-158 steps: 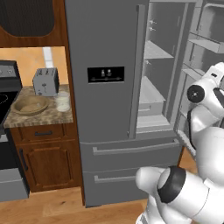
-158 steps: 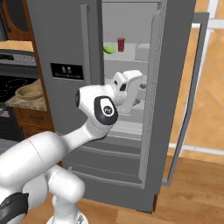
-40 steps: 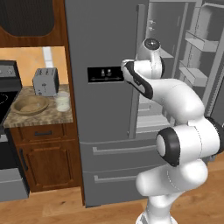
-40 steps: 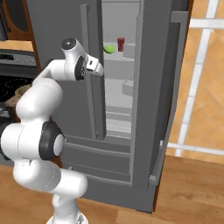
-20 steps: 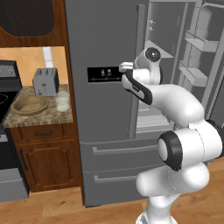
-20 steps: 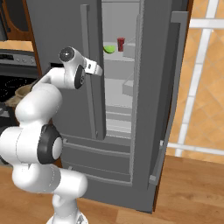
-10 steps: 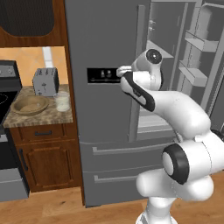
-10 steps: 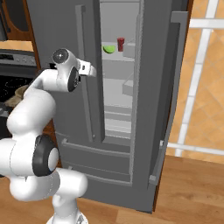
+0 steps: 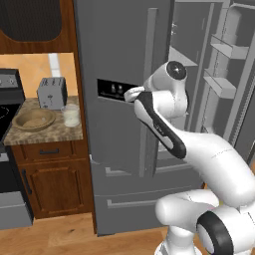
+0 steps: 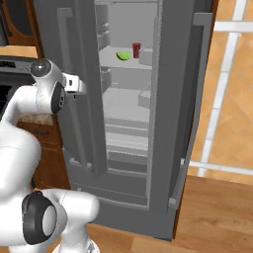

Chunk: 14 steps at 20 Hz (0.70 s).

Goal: Grab a lemon wedge from the fridge and one ice cube from the ice bowl, and put them in the glass of lemonade.

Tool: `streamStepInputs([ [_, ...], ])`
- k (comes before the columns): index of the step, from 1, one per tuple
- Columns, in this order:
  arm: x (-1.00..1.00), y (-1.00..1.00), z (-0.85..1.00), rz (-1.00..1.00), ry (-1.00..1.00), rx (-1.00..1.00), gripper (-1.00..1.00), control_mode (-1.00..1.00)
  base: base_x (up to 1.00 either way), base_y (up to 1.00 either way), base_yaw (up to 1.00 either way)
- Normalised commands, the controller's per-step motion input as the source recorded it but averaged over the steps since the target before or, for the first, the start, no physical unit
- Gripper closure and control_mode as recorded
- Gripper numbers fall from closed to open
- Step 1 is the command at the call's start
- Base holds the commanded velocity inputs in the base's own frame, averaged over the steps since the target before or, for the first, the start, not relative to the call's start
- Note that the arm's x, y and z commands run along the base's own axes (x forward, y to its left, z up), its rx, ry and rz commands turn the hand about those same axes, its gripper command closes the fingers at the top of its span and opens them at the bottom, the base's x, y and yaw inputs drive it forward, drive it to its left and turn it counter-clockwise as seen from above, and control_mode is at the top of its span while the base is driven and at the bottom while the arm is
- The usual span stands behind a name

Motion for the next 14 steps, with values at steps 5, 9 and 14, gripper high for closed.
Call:
streamStepInputs([
  [5,-1.00,0.97,0.66,0.15,0.12,-0.08,1.00,-1.00,0.00,0.00,0.00],
  [9,-1.00,0.52,0.75,0.15,0.03,-0.03,1.00,-1.00,0.00,0.00,0.00],
  [14,-0.97,-0.04,0.21,0.07,-0.06,0.00,1.00,-1.00,0.00,0.00,0.00],
])
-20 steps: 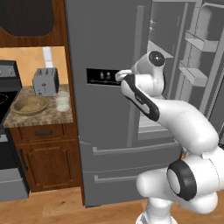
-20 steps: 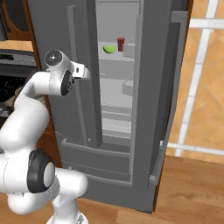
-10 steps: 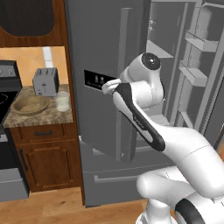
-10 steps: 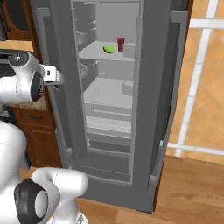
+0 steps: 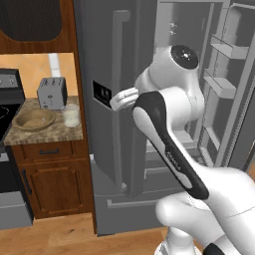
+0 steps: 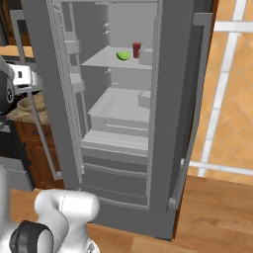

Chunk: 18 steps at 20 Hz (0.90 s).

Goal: Grab a lemon wedge from the fridge and one ice cube from the ice bowl, and put them in the glass of lemonade.

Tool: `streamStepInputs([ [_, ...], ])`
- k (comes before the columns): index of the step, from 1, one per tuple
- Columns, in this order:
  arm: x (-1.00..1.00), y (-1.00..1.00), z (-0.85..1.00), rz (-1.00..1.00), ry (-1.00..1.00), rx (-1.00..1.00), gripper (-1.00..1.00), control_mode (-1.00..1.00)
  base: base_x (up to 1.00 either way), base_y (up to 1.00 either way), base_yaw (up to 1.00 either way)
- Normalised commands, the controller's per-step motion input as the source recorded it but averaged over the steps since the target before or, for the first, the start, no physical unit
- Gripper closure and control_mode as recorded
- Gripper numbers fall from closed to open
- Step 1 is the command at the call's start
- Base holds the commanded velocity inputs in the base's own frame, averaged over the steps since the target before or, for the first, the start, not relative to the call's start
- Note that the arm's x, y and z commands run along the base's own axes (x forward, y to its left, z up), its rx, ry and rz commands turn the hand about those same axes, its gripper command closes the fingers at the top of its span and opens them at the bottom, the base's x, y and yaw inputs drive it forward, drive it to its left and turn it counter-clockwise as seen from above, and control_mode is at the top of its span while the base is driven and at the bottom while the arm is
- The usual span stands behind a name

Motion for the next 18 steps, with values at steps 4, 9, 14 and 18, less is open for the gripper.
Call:
streamStepInputs([
  [4,-0.57,-0.57,0.56,-0.08,-0.05,0.13,1.00,-1.00,0.00,0.00,0.00],
  [9,-0.09,-0.81,0.44,-0.20,0.07,0.25,1.00,-1.00,0.00,0.00,0.00],
  [14,0.33,-0.79,-0.01,-0.38,0.12,0.52,1.00,-1.00,0.00,0.00,0.00],
  [18,0.56,-0.07,-0.03,-0.33,0.13,0.26,-1.00,-1.00,0.00,0.00,0.00],
])
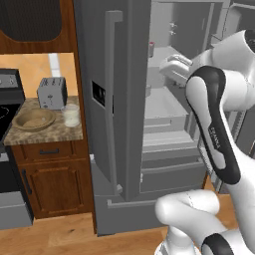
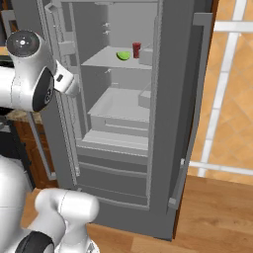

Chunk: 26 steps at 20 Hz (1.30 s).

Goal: Grab a lemon wedge from the fridge and one ice cube from the ice bowl, and put them in the glass of lemonade.

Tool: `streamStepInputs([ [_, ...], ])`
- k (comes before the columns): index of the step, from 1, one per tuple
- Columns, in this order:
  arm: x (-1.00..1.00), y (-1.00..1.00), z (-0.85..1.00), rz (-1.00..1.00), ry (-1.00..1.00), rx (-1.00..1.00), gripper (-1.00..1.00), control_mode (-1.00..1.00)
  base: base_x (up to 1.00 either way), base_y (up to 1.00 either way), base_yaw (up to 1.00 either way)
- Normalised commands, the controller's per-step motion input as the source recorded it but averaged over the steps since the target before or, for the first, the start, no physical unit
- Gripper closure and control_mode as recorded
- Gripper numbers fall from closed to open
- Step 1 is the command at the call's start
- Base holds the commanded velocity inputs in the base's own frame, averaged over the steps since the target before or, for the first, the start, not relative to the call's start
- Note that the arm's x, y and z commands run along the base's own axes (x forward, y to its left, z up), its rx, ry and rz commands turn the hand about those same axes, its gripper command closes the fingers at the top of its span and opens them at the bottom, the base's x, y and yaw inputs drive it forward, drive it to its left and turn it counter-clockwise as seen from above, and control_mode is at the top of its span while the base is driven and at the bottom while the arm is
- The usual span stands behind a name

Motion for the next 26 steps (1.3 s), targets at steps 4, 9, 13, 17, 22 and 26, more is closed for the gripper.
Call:
streamStepInputs([
  [4,0.96,0.19,-0.08,-0.05,0.13,0.14,-1.00,-1.00,0.00,0.00,0.00],
  [9,0.81,-0.04,-0.53,0.04,0.05,0.11,-1.00,-1.00,0.00,0.00,0.00],
  [13,0.40,-0.03,-0.14,0.09,0.05,0.12,-1.00,-1.00,0.00,0.00,0.00],
  [17,0.28,0.00,-0.04,0.22,0.16,0.15,-1.00,-1.00,0.00,0.00,0.00],
  [22,0.23,0.02,-0.03,0.25,0.23,0.16,-1.00,-1.00,0.00,0.00,0.00],
  [26,0.29,0.01,0.00,0.05,0.03,0.06,-1.00,-1.00,0.00,0.00,0.00],
])
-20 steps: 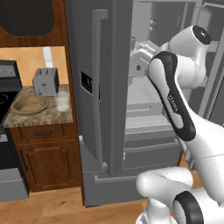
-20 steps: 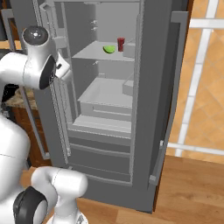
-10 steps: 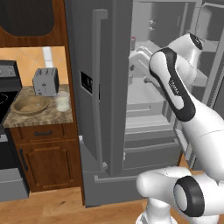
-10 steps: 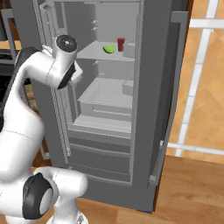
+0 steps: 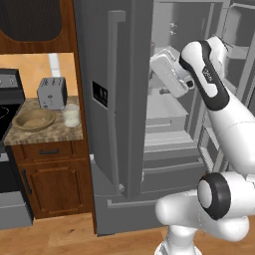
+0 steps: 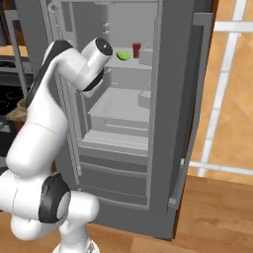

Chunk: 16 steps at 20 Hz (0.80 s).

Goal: Grab a lemon wedge from the fridge and one ice cube from the ice bowl, and put them in the glass of lemonade.

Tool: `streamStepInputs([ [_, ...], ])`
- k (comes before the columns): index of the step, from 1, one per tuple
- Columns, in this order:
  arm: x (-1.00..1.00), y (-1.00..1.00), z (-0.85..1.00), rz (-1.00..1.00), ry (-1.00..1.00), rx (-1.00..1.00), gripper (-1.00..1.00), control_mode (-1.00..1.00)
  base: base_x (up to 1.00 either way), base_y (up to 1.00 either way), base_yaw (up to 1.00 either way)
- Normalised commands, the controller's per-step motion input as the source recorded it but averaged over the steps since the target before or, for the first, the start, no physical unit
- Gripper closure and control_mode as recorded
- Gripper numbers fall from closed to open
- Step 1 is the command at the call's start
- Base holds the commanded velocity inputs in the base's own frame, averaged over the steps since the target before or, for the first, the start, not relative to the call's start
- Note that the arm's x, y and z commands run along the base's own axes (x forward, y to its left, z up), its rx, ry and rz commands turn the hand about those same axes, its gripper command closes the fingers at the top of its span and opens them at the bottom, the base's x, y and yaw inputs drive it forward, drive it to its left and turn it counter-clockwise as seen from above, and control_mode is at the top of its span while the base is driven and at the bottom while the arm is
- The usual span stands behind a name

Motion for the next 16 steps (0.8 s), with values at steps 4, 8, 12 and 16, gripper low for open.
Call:
streamStepInputs([
  [4,0.17,-0.08,0.00,0.00,0.00,0.04,-1.00,-1.00,0.00,0.00,0.00],
  [8,0.00,0.26,0.00,0.00,0.00,0.02,-1.00,-1.00,0.00,0.00,0.00],
  [12,-0.14,0.09,0.00,0.00,0.00,0.03,-1.00,-1.00,0.00,0.00,0.00],
  [16,-0.11,-0.14,0.00,0.00,0.00,0.03,-1.00,-1.00,0.00,0.00,0.00],
])
